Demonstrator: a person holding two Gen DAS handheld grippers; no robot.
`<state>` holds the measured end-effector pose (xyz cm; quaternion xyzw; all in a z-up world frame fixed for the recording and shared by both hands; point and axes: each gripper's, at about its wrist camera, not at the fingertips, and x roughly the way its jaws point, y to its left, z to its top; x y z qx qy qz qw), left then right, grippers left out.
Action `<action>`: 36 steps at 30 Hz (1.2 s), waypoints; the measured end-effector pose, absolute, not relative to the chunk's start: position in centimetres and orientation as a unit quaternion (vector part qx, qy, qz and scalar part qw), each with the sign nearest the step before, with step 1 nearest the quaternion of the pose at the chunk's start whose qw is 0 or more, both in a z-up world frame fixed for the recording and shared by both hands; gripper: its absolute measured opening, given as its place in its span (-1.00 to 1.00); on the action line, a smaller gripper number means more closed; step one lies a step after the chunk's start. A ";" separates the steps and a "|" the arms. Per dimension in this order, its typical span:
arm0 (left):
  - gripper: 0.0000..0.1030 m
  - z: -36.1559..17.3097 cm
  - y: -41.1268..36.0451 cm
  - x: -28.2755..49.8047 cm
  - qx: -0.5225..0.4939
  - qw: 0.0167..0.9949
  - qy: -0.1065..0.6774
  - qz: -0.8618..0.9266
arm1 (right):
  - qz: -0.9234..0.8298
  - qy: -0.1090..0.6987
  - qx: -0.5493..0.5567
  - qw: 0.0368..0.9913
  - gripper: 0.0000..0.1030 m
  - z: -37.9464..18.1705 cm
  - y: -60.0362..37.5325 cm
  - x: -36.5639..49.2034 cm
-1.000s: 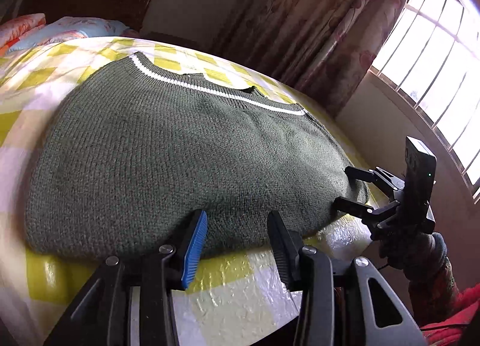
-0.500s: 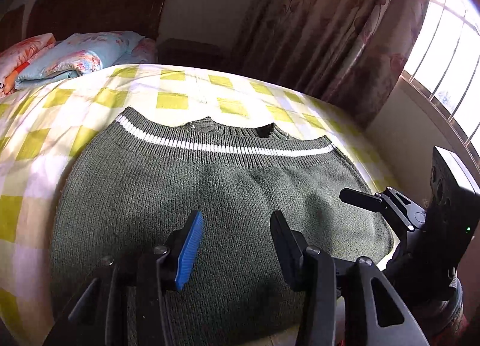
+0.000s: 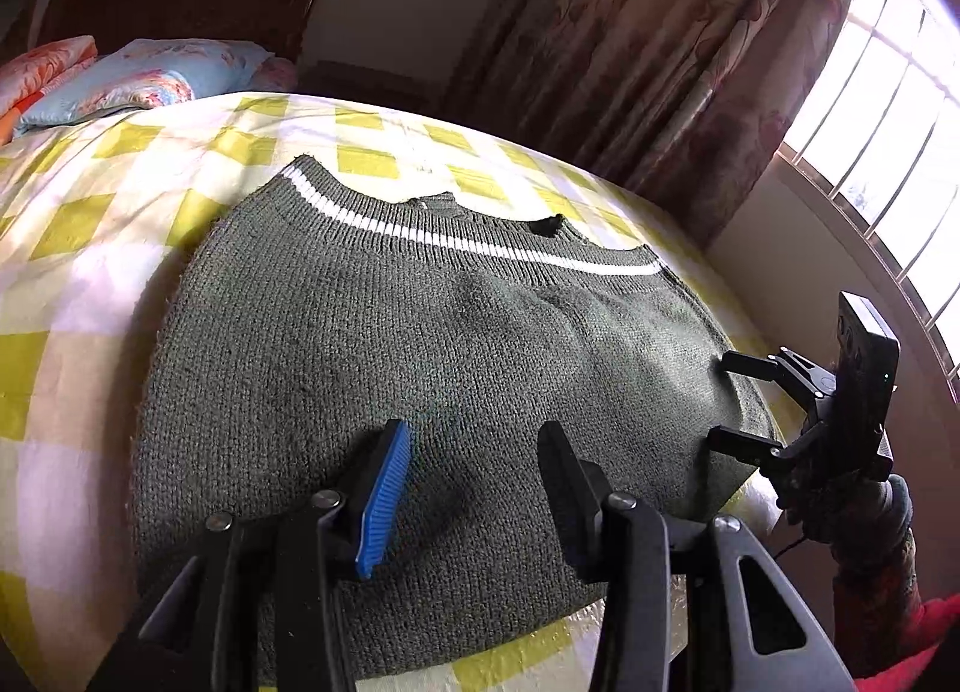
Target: Fold small clothes
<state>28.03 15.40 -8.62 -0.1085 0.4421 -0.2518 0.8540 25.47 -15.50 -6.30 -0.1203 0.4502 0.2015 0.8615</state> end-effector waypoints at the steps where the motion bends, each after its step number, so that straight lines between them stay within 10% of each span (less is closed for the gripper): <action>1: -0.12 -8.2 15.0 28.3 -0.103 0.856 0.445 -0.241 | 0.190 0.451 -0.112 0.865 1.00 -6.0 -15.9 25.9; 36: -0.12 -9.7 12.2 37.8 -0.080 0.862 0.443 -0.232 | 0.117 0.473 -0.055 0.872 1.00 -7.5 -18.9 34.4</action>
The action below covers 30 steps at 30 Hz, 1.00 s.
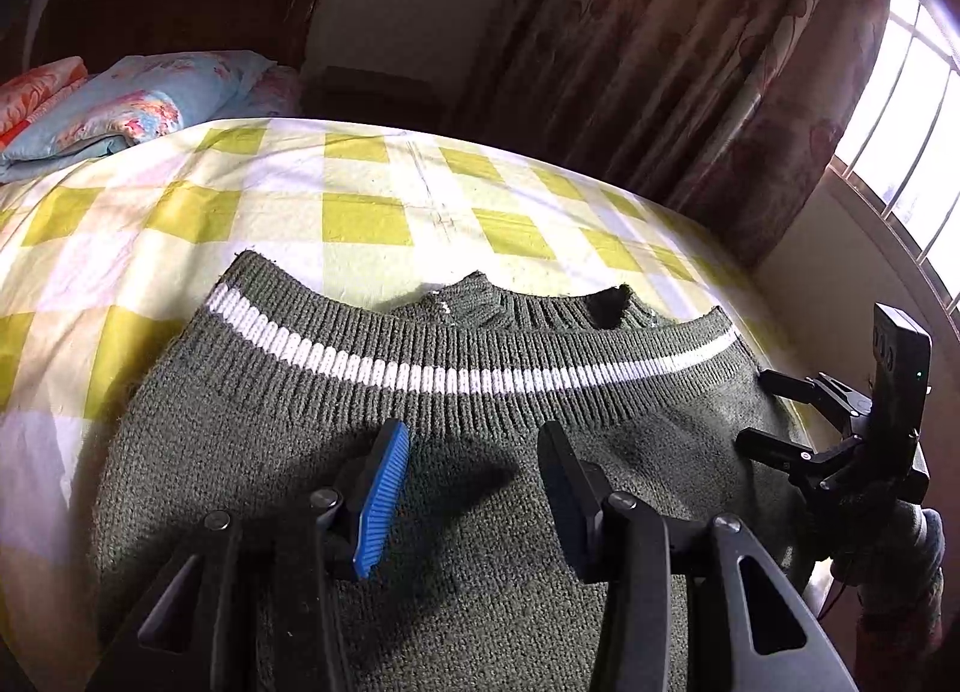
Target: Fold small clothes
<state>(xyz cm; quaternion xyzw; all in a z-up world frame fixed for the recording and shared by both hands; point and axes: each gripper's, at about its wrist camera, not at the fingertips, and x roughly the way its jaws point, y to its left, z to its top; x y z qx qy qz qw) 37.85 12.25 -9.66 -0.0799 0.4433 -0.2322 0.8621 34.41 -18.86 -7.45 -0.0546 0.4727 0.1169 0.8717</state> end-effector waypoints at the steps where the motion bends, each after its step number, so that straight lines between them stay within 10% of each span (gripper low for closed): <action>1: -0.12 -9.3 11.9 37.9 -0.069 0.861 0.451 -0.225 | 0.117 0.478 -0.054 0.869 1.00 -7.3 -18.8 34.5; 13: -0.07 -9.1 7.2 41.9 0.050 0.859 0.471 -0.195 | 0.168 0.494 -0.137 0.842 1.00 -8.4 -7.3 38.7; 30: -0.07 -9.5 10.4 41.8 0.031 0.873 0.444 -0.197 | 0.107 0.499 -0.065 0.857 1.00 -8.5 -16.6 40.5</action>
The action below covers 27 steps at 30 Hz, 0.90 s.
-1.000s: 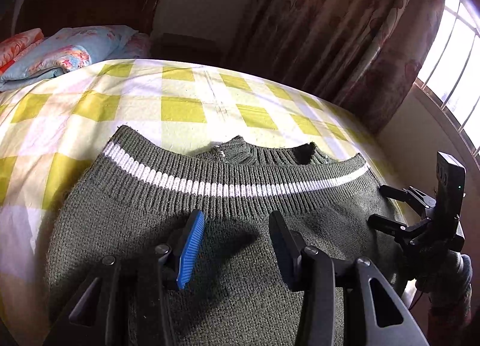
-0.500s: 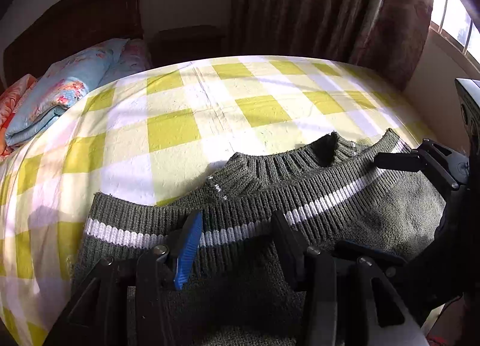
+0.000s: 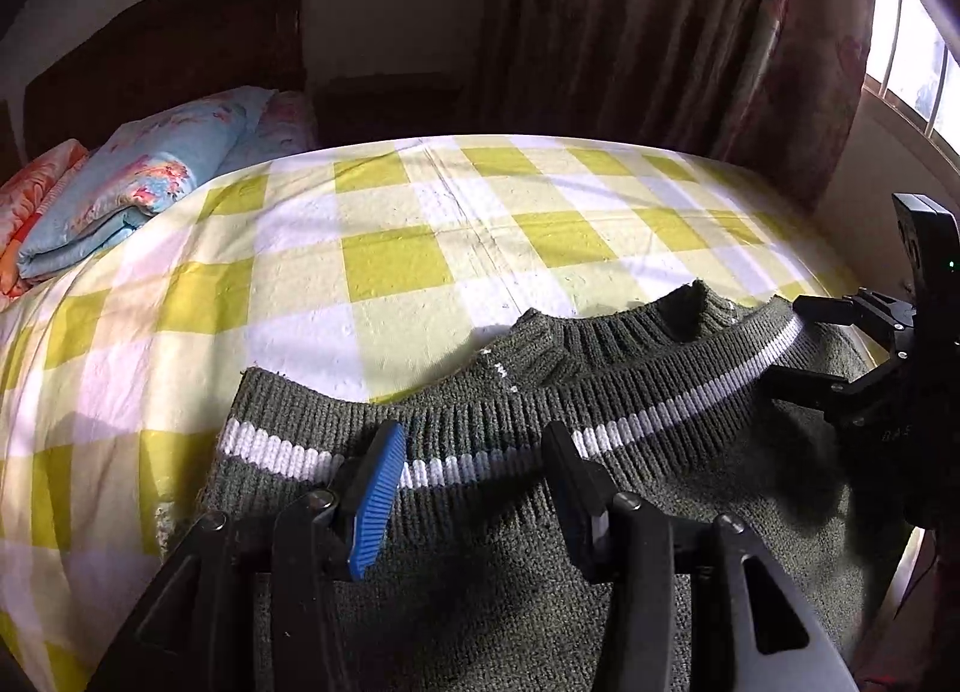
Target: Fold small clothes
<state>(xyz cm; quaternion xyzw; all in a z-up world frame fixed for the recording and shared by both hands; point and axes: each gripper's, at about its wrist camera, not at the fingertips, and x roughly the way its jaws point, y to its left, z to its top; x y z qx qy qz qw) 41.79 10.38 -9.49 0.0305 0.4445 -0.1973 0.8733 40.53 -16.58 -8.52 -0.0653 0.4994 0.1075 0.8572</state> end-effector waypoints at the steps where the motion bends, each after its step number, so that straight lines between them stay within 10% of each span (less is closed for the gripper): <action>1: -0.07 -9.5 10.5 41.8 0.026 0.873 0.444 -0.199 | 0.111 0.498 -0.056 0.858 1.00 -8.5 -16.8 40.6; 27: -0.04 -8.9 14.1 31.4 0.013 0.888 0.445 -0.113 | 0.190 0.472 -0.096 0.855 1.00 -6.5 -12.4 30.3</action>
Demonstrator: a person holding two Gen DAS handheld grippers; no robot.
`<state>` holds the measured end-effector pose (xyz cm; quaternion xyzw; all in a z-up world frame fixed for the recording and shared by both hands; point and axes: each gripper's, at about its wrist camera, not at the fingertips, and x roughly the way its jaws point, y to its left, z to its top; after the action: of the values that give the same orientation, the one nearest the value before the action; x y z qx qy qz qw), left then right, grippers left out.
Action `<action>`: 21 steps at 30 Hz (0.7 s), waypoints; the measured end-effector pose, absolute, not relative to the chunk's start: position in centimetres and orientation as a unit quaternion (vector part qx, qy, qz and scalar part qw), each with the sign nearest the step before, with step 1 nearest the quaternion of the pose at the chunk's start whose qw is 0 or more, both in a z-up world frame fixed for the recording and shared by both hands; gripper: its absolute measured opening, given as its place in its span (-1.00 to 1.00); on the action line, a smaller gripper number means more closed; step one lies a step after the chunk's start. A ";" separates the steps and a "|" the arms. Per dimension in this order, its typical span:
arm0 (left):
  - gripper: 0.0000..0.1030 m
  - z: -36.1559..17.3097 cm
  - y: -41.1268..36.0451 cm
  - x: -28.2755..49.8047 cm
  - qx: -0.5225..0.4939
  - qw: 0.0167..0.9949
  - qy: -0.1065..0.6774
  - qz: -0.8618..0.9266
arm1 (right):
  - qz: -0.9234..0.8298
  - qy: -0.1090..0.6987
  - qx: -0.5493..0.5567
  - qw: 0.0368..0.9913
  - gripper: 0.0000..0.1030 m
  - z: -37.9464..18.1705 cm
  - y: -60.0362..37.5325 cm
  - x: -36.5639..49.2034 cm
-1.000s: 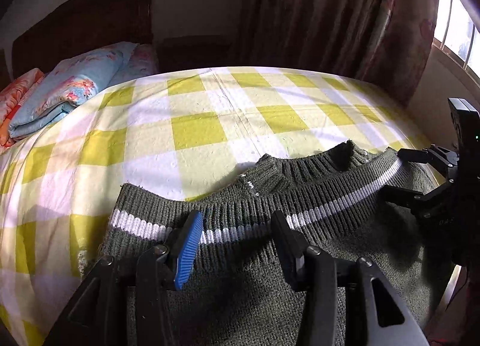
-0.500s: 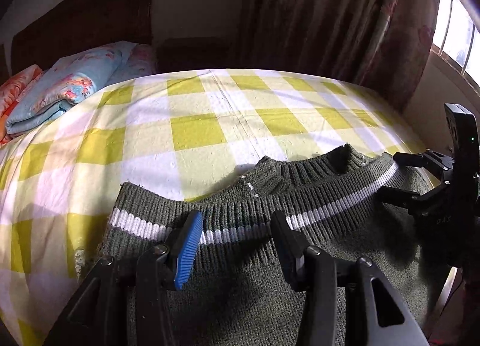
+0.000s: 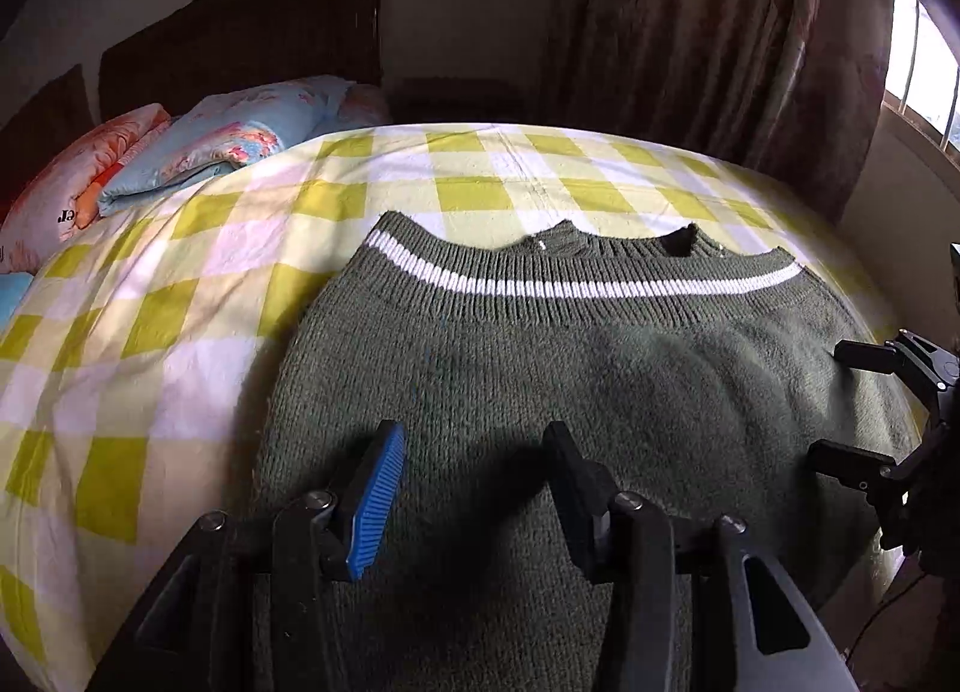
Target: Fold small clothes
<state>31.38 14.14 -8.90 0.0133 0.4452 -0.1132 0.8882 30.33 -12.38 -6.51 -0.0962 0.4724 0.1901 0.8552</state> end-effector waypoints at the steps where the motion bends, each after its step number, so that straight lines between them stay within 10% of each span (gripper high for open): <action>1: -0.05 -8.9 14.7 30.4 0.008 0.896 0.426 -0.123 | 0.182 0.473 -0.114 0.854 1.00 -7.4 -12.2 29.3; 21: -0.02 -9.5 15.6 26.8 0.023 0.915 0.387 -0.106 | 0.147 0.449 0.223 0.853 1.00 -8.1 -27.9 17.4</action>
<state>26.85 15.57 -9.45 0.0228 0.3874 -0.1062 0.9155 17.43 -27.94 -8.10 0.2230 0.4486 0.1465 0.8530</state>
